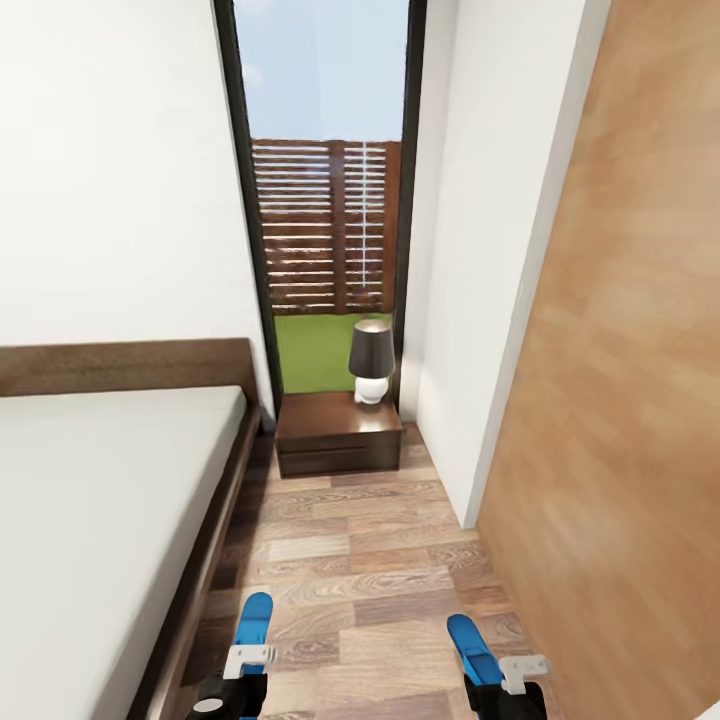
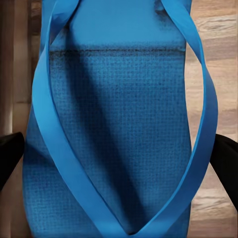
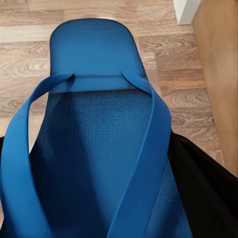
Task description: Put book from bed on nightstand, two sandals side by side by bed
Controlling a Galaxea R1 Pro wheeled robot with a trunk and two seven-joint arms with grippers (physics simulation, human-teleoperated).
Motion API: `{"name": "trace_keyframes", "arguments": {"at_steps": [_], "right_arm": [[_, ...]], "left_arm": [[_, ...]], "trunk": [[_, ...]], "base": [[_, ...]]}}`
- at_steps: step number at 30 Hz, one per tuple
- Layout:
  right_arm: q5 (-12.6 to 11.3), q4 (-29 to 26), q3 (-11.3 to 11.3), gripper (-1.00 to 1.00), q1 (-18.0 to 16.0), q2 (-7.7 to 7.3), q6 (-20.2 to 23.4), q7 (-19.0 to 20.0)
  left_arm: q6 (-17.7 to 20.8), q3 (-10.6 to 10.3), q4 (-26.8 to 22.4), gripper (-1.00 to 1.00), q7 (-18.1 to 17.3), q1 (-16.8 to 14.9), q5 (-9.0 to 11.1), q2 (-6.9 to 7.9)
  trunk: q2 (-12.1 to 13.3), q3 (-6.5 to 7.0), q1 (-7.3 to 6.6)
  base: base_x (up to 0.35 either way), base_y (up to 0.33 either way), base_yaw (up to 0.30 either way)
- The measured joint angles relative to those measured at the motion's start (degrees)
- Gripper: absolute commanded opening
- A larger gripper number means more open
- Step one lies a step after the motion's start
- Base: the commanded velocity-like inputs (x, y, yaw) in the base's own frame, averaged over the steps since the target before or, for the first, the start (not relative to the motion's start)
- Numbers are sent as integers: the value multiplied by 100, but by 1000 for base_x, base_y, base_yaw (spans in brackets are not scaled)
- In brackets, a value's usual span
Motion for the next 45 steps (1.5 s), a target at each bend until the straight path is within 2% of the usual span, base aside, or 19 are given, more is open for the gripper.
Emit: {"name": "trace_keyframes", "arguments": {"at_steps": [23,45], "right_arm": [[-1,9,0,-100,0,-3,1,0],[0,19,0,-100,0,0,-4,0]], "left_arm": [[1,-2,0,-100,0,2,0,3],[-1,-3,0,-100,0,0,0,4]], "trunk": [[0,0,0],[0,0,0]], "base": [[292,-85,0],[293,-4,0]]}}
